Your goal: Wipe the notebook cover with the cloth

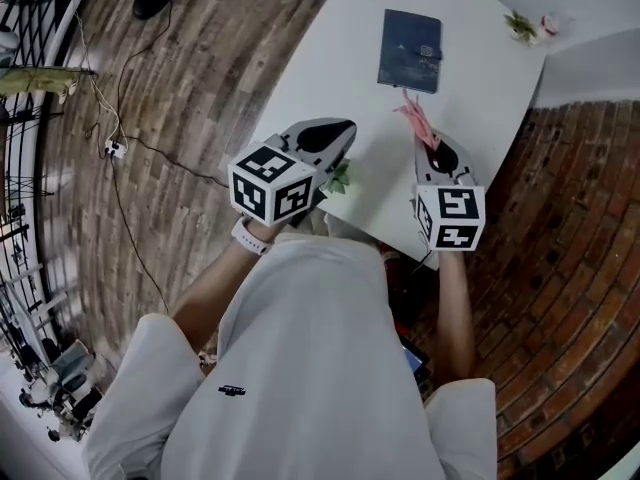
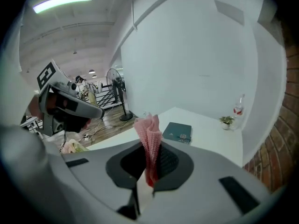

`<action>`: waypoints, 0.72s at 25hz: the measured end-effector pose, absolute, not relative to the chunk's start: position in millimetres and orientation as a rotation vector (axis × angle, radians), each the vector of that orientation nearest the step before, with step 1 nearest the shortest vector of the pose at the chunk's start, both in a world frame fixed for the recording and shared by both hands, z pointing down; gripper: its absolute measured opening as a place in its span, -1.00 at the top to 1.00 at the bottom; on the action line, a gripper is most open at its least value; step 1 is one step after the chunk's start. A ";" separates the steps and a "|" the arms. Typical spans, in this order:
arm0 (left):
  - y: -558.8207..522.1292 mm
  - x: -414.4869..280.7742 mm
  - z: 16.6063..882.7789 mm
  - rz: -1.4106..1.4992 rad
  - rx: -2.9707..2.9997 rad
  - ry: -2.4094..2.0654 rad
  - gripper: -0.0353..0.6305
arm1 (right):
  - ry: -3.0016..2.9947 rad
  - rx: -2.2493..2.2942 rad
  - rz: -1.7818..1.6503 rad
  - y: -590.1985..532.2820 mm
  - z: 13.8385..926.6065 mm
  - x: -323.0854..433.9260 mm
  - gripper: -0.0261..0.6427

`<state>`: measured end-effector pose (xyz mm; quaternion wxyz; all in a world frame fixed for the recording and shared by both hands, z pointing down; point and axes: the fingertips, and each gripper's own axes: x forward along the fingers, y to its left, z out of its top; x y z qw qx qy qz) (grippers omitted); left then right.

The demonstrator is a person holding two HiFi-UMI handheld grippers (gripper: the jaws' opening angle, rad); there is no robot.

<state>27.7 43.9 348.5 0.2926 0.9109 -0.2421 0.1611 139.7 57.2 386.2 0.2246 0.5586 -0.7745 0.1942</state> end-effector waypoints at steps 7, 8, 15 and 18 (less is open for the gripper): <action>42.9 27.0 308.2 0.386 2.537 -0.702 0.83 | -2.122 1.713 0.514 90.8 336.2 178.5 0.87; 42.6 25.1 302.8 0.376 2.544 -0.709 0.83 | -2.133 1.728 0.507 95.8 328.5 181.0 0.87; 42.8 4.9 264.2 0.269 2.578 -0.764 0.84 | -2.200 1.826 0.427 128.5 282.3 184.7 0.87; 44.5 -8.3 248.5 0.210 2.581 -0.791 0.84 | -2.210 1.884 0.384 139.6 264.1 182.4 0.87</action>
